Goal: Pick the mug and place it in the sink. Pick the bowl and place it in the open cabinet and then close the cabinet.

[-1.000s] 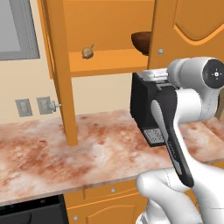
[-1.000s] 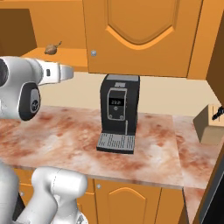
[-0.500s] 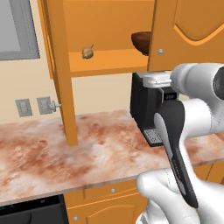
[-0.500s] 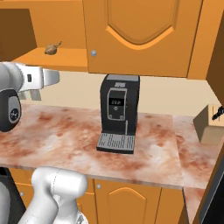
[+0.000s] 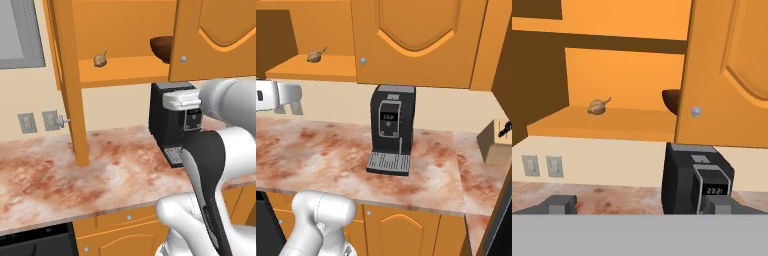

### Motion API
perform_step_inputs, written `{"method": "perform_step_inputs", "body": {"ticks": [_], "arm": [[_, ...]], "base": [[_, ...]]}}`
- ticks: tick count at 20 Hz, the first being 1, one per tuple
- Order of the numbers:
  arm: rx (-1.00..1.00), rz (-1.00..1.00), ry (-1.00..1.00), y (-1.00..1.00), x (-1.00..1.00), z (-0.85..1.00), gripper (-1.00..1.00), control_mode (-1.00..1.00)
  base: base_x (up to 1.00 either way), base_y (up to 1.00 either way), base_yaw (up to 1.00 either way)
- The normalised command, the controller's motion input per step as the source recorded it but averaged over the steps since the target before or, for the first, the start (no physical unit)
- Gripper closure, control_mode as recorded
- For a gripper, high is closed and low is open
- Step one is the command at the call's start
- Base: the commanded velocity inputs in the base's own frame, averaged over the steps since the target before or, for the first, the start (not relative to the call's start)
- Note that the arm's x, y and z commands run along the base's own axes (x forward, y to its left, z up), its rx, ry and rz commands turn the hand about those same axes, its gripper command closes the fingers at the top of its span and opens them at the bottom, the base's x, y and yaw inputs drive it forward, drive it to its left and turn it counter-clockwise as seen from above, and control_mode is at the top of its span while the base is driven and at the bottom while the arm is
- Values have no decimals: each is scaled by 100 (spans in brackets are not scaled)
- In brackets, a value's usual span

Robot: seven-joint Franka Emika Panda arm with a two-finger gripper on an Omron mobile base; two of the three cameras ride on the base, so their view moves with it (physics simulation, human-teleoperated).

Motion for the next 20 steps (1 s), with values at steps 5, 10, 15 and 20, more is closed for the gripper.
{"method": "perform_step_inputs", "body": {"ticks": [5, 10, 15, 20], "arm": [[0, 4, 0, 26, -57, 1, -100, -100], [-6, 4, -4, 34, -55, 0, -100, -100], [-7, 1, -2, 35, -35, 0, -100, -100], [-12, 0, -5, 40, -21, -4, -100, -100]], "base": [[0, 0, 0], [0, 0, 0], [0, 0, 0], [0, 0, 0]]}}
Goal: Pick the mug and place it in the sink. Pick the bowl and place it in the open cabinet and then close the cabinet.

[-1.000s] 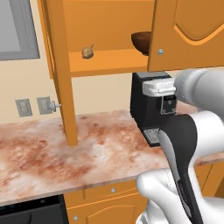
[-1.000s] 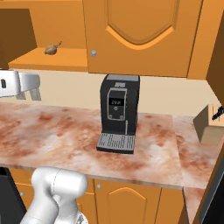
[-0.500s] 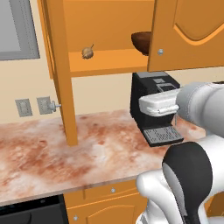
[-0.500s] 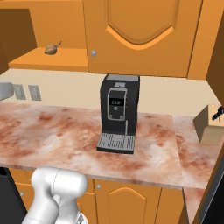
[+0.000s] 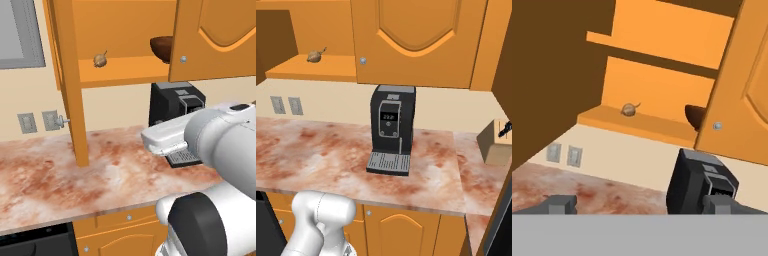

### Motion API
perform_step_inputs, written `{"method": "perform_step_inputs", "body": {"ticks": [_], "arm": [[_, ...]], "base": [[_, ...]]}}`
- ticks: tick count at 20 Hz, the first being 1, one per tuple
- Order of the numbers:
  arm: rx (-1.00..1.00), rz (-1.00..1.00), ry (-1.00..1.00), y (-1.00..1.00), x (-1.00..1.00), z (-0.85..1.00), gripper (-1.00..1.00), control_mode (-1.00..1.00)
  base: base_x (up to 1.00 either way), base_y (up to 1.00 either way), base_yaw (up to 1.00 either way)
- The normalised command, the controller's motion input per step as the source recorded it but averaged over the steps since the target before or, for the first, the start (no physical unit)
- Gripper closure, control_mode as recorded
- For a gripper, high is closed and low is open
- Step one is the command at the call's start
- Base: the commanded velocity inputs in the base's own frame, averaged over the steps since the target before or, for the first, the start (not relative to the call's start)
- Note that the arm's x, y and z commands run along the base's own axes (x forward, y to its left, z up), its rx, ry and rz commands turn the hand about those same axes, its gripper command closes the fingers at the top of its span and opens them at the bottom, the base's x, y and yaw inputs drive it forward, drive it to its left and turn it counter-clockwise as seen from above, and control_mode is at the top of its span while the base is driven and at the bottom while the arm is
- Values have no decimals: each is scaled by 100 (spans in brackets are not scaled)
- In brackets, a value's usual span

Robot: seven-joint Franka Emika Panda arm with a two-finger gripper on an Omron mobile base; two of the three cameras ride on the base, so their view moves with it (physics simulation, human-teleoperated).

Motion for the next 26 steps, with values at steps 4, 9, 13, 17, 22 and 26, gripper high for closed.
{"method": "perform_step_inputs", "body": {"ticks": [4, 9, 13, 17, 22, 26], "arm": [[-19, 0, -4, 58, -14, -19, -100, -100], [-20, 0, -1, 59, -13, -23, -100, -100], [-17, 0, 0, 48, -14, -12, -100, -100], [-16, 0, 0, 47, -10, -6, -100, -100], [-16, 0, 0, 52, -3, -2, -100, -100], [-15, 0, 0, 47, 0, 0, -100, -100]], "base": [[0, 0, 0], [0, 0, 0], [0, 0, 0], [0, 0, 0], [0, 0, 0], [0, 0, 0]]}}
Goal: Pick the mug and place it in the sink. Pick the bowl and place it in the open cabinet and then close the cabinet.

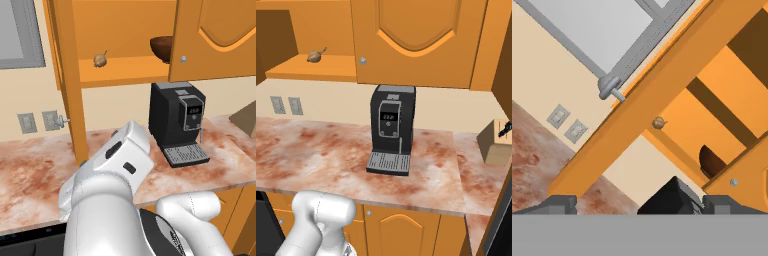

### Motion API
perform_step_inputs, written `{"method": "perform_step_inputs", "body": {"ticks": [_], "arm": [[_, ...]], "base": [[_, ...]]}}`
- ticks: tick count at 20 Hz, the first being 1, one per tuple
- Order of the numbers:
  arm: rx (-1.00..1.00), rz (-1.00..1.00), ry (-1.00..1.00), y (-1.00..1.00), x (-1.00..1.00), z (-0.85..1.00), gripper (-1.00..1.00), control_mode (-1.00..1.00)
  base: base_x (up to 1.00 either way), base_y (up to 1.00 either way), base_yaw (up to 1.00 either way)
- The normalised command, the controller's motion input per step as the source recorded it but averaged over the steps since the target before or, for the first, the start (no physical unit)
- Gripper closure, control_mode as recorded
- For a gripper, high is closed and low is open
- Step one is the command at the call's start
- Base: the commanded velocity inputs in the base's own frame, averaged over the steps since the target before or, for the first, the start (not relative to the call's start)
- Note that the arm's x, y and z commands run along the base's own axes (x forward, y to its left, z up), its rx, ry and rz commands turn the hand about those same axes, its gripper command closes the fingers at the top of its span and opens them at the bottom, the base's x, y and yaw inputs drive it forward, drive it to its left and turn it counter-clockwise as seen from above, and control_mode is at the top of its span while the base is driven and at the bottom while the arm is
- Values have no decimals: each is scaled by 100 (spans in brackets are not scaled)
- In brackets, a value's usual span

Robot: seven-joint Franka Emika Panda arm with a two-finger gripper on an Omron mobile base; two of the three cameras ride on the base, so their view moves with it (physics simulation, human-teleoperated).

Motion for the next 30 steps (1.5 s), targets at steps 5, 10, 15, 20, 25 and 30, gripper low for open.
{"method": "perform_step_inputs", "body": {"ticks": [5, 10, 15, 20, 25, 30], "arm": [[-18, 0, 0, 52, 0, -12, -100, -100], [-23, 0, -1, 54, 0, -23, -100, -100], [-23, -2, -2, 45, 14, -9, -100, -100], [-20, -5, -1, 27, 51, 0, -100, -100], [-19, -6, 0, 23, 62, 0, -100, -100], [-20, -5, 0, 31, 64, -2, -100, -100]], "base": [[0, 0, 0], [0, 0, 0], [0, 0, 0], [0, 0, 0], [0, 0, 0], [0, 0, 0]]}}
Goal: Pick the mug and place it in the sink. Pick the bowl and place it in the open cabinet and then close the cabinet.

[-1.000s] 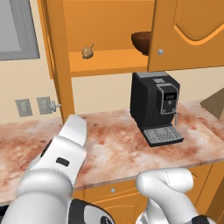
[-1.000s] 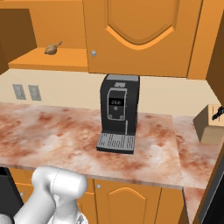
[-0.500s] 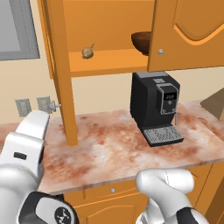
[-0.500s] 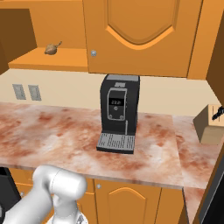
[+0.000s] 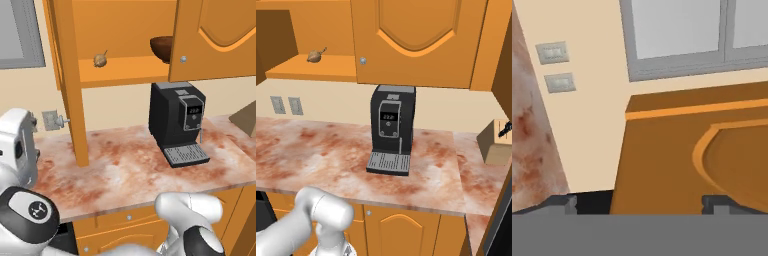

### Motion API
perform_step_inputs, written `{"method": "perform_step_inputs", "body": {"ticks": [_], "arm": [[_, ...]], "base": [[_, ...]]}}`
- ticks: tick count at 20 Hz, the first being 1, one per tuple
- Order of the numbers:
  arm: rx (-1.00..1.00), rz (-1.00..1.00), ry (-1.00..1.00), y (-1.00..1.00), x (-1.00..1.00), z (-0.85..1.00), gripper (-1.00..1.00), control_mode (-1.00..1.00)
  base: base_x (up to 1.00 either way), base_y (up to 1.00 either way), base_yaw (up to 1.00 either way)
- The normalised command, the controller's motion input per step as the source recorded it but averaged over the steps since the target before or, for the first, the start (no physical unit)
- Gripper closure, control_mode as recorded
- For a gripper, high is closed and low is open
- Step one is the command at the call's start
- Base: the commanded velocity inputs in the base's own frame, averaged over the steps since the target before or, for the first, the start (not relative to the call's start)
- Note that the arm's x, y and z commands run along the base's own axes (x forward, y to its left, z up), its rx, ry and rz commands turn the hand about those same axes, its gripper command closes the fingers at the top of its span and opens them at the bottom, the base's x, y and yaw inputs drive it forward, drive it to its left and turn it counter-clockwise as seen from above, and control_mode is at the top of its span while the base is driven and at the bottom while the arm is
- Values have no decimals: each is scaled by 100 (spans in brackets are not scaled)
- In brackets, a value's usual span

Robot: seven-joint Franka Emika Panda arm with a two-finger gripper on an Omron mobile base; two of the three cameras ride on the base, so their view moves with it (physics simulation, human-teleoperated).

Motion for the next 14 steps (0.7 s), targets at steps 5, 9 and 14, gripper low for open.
{"method": "perform_step_inputs", "body": {"ticks": [5, 9, 14], "arm": [[-19, -5, 0, 25, 66, -1, -100, -100], [-17, -8, 0, 11, 38, -1, -100, -100], [-12, -9, 0, 0, 14, 0, -100, -100]], "base": [[0, 0, 0], [0, 0, 0], [0, 0, 0]]}}
